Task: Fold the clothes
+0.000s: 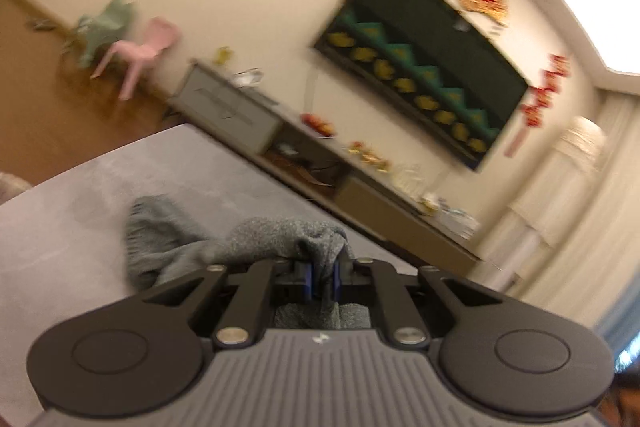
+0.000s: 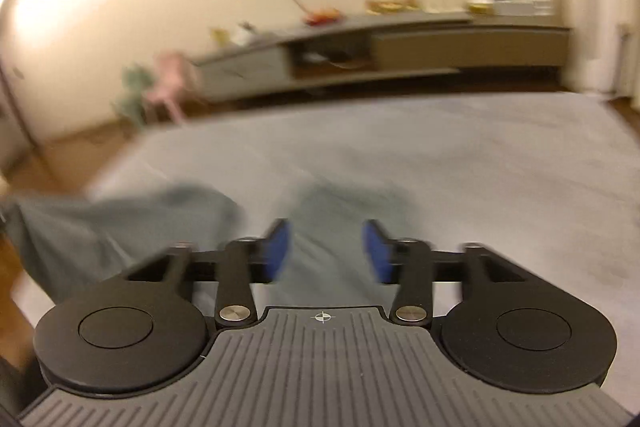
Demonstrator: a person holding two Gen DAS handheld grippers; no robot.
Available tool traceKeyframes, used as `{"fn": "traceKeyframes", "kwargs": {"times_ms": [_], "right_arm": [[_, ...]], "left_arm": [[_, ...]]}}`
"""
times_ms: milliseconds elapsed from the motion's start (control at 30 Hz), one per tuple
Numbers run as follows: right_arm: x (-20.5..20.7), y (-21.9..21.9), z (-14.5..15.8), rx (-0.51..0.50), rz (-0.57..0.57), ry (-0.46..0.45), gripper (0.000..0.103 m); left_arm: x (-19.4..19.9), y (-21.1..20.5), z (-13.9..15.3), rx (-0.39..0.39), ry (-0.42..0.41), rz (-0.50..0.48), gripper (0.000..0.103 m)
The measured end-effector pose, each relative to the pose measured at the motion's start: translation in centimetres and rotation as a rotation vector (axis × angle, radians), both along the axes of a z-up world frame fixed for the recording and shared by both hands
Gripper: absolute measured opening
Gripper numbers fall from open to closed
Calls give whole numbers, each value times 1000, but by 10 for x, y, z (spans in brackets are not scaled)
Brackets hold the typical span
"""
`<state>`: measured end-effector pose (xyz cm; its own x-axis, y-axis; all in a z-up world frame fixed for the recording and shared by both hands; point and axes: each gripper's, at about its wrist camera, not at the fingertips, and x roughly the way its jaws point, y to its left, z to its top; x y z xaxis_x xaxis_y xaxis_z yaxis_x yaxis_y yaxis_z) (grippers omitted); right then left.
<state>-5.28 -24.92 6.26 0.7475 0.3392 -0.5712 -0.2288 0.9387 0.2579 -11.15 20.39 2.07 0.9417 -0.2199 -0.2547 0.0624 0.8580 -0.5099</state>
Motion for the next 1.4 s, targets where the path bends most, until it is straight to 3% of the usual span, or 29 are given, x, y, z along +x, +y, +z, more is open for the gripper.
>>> {"fn": "traceKeyframes", "kwargs": {"times_ms": [33, 67, 200, 300, 333, 367, 400, 433, 533, 567, 633, 700, 767, 867, 900, 967, 1033, 1067, 1133, 1200, 1267, 1333, 1400], "right_arm": [[23, 19, -3, 31, 55, 13, 64], [53, 40, -15, 46, 114, 55, 66], [167, 121, -81, 36, 216, 255, 64], [205, 167, -121, -45, 278, 363, 63], [211, 178, -133, -40, 317, 418, 49], [210, 185, -140, -39, 343, 445, 19], [207, 187, -141, -44, 351, 427, 5], [202, 184, -135, -29, 345, 399, 0], [179, 146, -95, 88, 285, 238, 0], [165, 122, -72, 149, 265, 160, 0], [123, 78, -14, 165, 208, -41, 0], [70, 39, 44, 113, 161, -274, 0], [21, 22, 89, 28, 153, -448, 0], [17, 20, 95, -22, 143, -365, 0], [39, 24, 73, -49, 130, -253, 2], [90, 27, 17, -98, 84, -16, 29], [127, 17, -44, -191, -19, 161, 30], [134, 11, -65, -232, -58, 200, 30], [136, -4, -88, -223, -108, 229, 32], [139, -15, -98, -205, -132, 239, 44], [143, -25, -100, -199, -148, 239, 54], [143, -42, -105, -200, -167, 239, 62], [138, -64, -110, -209, -198, 240, 73]], "left_arm": [[-5, -9, 7, 26, -28, -39, 9], [-11, -20, 14, 57, -65, -85, 9], [-46, -52, 34, 144, -198, -295, 9], [-68, -61, 36, 205, -223, -353, 9], [-71, -60, 35, 212, -216, -346, 9], [-69, -57, 33, 207, -208, -334, 9], [-66, -53, 31, 198, -200, -321, 9], [-63, -50, 29, 188, -192, -309, 9], [-50, -41, 26, 175, -182, -281, 9], [-47, -40, 28, 181, -192, -282, 9], [-43, -39, 32, 189, -218, -283, 9], [-39, -37, 35, 181, -240, -269, 9], [-23, -32, 31, 125, -190, -207, 9], [17, -26, 17, 60, -32, -79, 9], [35, -26, 9, 54, 35, -37, 9], [71, -31, -6, 86, 129, 14, 9], [104, -41, -19, 171, 201, 18, 9], [118, -46, -25, 212, 235, 13, 9], [138, -55, -35, 253, 308, -15, 10], [147, -60, -43, 275, 354, -20, 12], [154, -65, -48, 300, 388, -21, 26], [158, -72, -52, 323, 410, -22, 68], [159, -77, -59, 334, 428, 6, 86]]}}
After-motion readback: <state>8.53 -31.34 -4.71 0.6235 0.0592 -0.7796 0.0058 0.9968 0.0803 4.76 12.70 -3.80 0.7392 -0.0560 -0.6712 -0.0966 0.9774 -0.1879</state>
